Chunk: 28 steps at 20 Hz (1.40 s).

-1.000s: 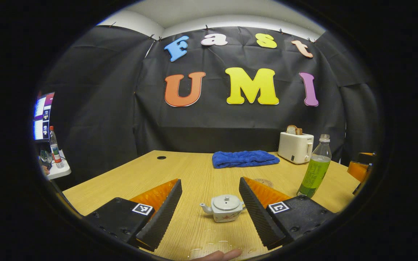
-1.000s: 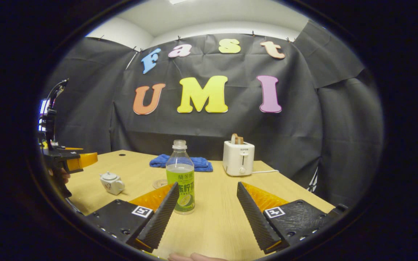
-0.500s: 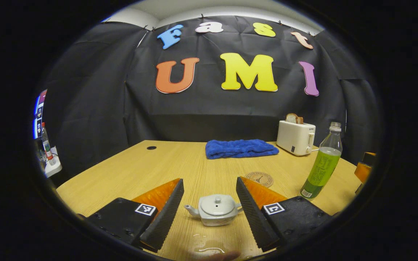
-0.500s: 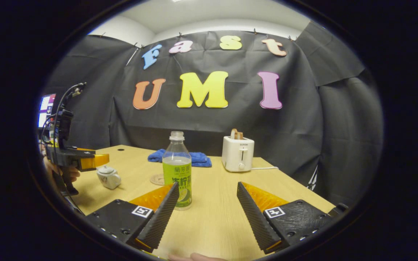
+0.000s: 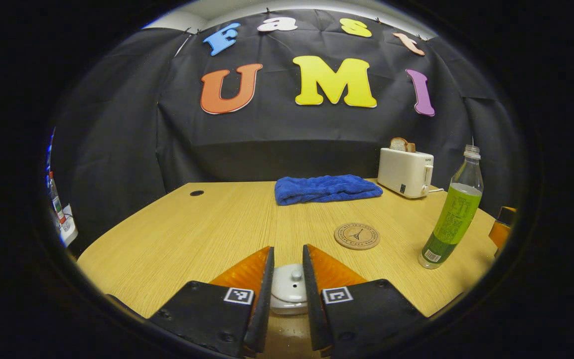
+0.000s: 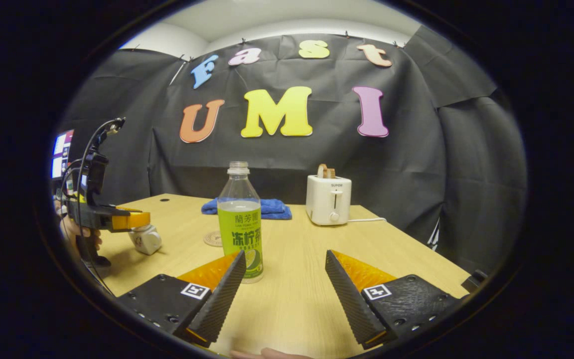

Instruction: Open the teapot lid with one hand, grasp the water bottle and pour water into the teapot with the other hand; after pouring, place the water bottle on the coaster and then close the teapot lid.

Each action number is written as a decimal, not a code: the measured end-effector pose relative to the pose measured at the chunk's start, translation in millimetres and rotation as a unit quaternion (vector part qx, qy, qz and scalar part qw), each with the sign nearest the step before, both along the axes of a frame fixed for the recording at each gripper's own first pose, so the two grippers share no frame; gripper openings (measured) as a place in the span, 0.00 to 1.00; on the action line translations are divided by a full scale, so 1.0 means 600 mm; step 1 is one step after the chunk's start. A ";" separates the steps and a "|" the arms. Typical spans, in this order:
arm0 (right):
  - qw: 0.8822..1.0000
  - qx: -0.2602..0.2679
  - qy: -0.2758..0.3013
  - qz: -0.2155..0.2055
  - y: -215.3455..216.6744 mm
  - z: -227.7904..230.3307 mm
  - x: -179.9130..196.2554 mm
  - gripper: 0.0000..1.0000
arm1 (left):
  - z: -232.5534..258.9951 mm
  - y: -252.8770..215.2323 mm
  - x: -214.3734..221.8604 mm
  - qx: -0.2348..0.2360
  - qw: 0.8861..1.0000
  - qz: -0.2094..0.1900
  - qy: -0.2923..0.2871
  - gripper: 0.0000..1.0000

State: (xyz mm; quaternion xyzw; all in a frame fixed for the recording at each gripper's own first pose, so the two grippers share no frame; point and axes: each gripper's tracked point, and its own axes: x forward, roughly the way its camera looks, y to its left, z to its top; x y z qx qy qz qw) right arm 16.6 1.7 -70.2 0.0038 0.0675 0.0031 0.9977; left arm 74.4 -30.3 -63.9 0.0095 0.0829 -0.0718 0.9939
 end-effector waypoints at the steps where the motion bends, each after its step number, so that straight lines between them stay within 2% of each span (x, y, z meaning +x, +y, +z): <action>1: 1.000 -0.001 0.002 0.001 0.003 -0.004 0.003 0.96 | -0.001 0.000 0.003 0.001 1.000 -0.001 -0.001 0.32; 7: 1.000 0.010 0.011 0.016 0.030 -0.017 0.023 0.96 | 0.006 -0.001 0.000 0.007 1.000 -0.011 0.005 0.07; 8: 1.000 0.015 0.012 0.020 0.037 -0.018 0.026 0.96 | 0.009 0.002 0.000 0.004 1.000 -0.010 0.004 0.05; 15: 0.998 0.039 0.018 0.047 0.089 -0.015 0.061 0.96 | 0.073 0.005 -0.023 0.003 0.999 -0.016 -0.037 0.04; 18: 0.999 0.035 0.021 0.034 0.094 -0.020 0.087 0.96 | 0.086 0.016 -0.042 0.012 0.999 -0.015 -0.042 0.04; 22: 0.998 0.047 0.019 0.046 0.116 -0.020 0.119 0.94 | 0.095 0.035 -0.070 0.007 0.999 -0.012 -0.048 0.04; 24: 0.998 0.046 0.022 0.029 0.109 -0.029 0.134 0.94 | 0.097 0.048 -0.077 0.001 0.999 -0.008 -0.049 0.04; 25: 0.998 0.055 0.032 0.027 0.111 -0.037 0.139 0.93 | 0.097 0.055 -0.078 -0.003 0.999 -0.005 -0.046 0.04; 26: 0.997 0.060 0.032 0.029 0.118 -0.038 0.138 0.82 | 0.098 0.060 -0.080 -0.011 0.999 -0.003 -0.046 0.04; 28: 0.998 0.054 0.033 0.025 0.118 -0.034 0.139 0.77 | 0.096 0.067 -0.084 -0.024 0.999 -0.002 -0.043 0.04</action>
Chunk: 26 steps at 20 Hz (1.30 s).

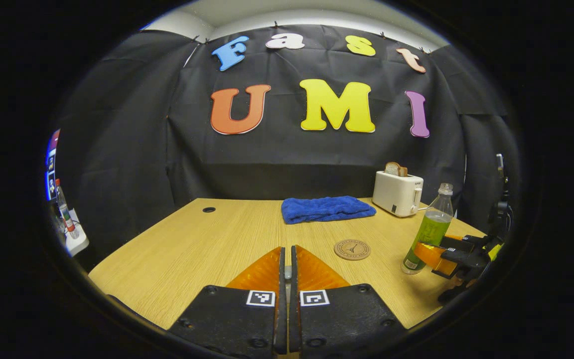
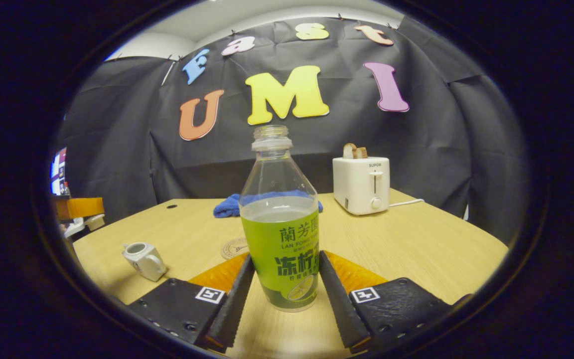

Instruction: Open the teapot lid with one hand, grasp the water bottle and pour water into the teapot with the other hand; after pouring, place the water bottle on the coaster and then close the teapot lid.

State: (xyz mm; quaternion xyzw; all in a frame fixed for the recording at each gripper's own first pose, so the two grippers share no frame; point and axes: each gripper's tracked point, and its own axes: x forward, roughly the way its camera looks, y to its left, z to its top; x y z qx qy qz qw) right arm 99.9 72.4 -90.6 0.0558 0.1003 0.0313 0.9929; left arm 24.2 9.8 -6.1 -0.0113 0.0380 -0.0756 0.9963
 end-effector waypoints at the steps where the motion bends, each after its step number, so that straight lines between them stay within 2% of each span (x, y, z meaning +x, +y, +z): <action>1: 1.000 -0.003 0.001 0.000 0.003 0.001 0.000 0.76 | -0.003 0.003 -0.002 0.000 1.000 0.000 0.001 0.04; 4: 1.000 -0.027 0.008 0.009 0.018 0.007 -0.004 0.74 | -0.007 0.018 -0.008 -0.002 1.000 0.003 0.003 0.04; 6: 0.998 -0.067 0.007 0.006 0.020 0.017 -0.005 0.72 | -0.007 0.028 -0.015 0.000 1.000 0.006 0.001 0.04; 10: 0.988 -0.151 0.032 -0.018 0.022 0.022 -0.005 0.70 | -0.024 0.056 -0.019 0.003 1.000 0.017 0.007 0.04; 12: 0.978 -0.205 0.042 -0.020 0.031 0.024 0.001 0.70 | -0.030 0.061 -0.023 0.002 1.000 0.019 0.011 0.04; 16: 0.940 -0.337 0.045 -0.013 0.058 0.036 -0.005 0.70 | -0.031 0.070 -0.029 -0.001 1.000 0.015 0.005 0.04; 19: 0.900 -0.436 0.020 -0.007 0.077 0.053 -0.005 0.70 | -0.026 0.070 -0.036 0.001 1.000 0.009 -0.009 0.04; 21: 0.877 -0.481 0.008 0.006 0.093 0.053 0.001 0.71 | -0.025 0.070 -0.040 -0.001 1.000 0.004 -0.015 0.04; 24: 0.849 -0.528 0.000 0.023 0.111 0.041 0.013 0.70 | -0.022 0.074 -0.046 -0.008 1.000 0.000 -0.025 0.04; 26: 0.825 -0.564 -0.009 0.032 0.127 0.035 0.018 0.70 | -0.029 0.080 -0.051 -0.011 1.000 0.002 -0.026 0.04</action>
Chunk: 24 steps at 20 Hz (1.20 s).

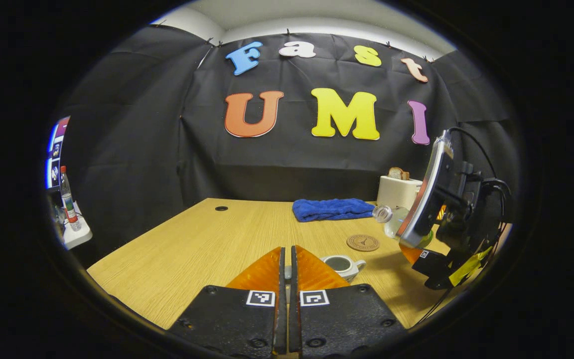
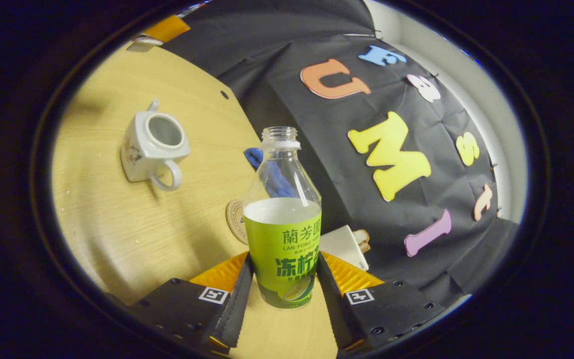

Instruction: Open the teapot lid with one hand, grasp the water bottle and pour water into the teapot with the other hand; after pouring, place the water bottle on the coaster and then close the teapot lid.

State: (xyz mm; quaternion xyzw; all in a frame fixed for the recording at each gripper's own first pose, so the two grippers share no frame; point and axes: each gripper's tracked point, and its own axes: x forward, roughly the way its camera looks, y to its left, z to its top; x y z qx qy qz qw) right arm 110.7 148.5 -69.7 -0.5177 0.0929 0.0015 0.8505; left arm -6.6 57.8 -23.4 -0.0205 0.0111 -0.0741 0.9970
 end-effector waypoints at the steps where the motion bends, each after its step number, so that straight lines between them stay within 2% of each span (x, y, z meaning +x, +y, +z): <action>1: 1.000 -0.025 0.001 0.006 0.006 -0.002 0.001 0.71 | -0.003 0.004 -0.003 -0.001 1.000 0.001 0.000 0.04; 5: 0.991 -0.126 -0.006 0.037 0.036 -0.003 0.004 0.70 | -0.012 0.015 -0.010 -0.006 1.000 0.003 0.002 0.04; 11: 0.977 -0.206 -0.023 0.052 0.055 0.011 0.000 0.72 | -0.022 0.015 -0.017 -0.007 1.000 -0.003 0.003 0.04; 19: 0.940 -0.323 -0.082 0.075 0.067 0.056 0.007 0.70 | -0.033 0.014 -0.019 -0.003 1.000 -0.004 0.005 0.04; 24: 0.919 -0.366 -0.121 0.081 0.079 0.088 0.009 0.71 | -0.037 0.017 -0.021 -0.004 1.000 -0.003 0.007 0.04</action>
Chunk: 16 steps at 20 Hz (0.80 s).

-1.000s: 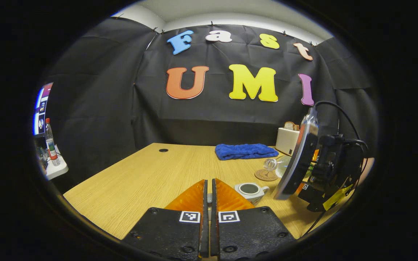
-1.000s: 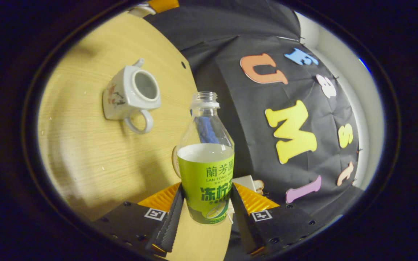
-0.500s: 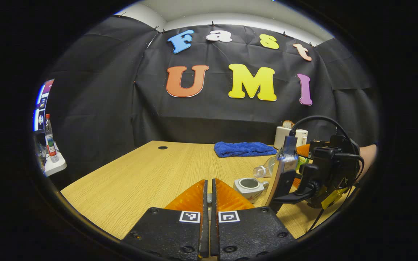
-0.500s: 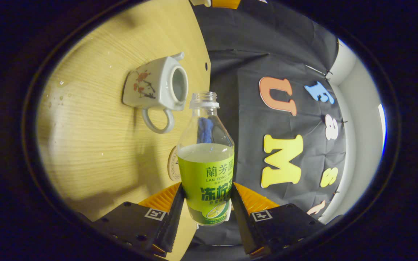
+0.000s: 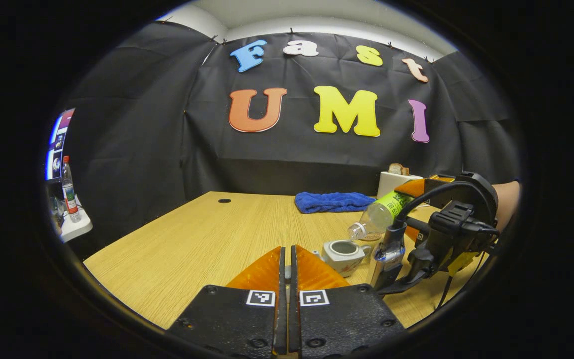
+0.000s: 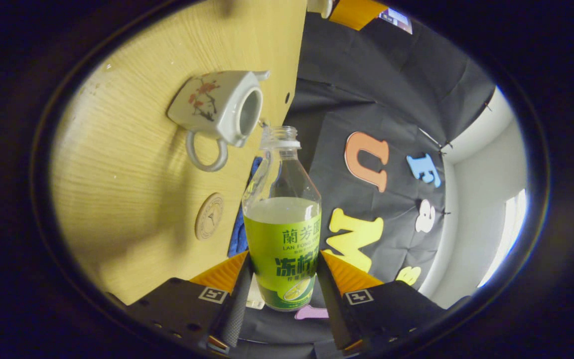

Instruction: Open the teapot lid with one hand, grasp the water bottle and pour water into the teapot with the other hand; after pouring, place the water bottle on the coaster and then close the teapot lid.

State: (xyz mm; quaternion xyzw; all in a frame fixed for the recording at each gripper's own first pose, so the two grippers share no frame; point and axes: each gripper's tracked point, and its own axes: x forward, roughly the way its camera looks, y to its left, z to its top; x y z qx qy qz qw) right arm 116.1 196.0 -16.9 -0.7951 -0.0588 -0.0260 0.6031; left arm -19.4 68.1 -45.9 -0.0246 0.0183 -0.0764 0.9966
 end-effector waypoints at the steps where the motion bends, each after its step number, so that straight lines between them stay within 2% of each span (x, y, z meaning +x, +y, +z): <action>1: 1.000 -0.010 -0.006 0.003 0.002 0.005 0.000 0.71 | 0.000 0.001 0.000 0.000 1.000 0.000 0.000 0.04; 10: 0.996 -0.074 -0.049 0.019 0.015 0.038 0.003 0.71 | 0.001 -0.002 -0.001 -0.002 1.000 -0.007 0.003 0.04; 16: 0.993 -0.098 -0.054 0.031 0.024 0.045 0.003 0.70 | -0.007 0.004 -0.002 -0.006 1.000 -0.005 0.008 0.04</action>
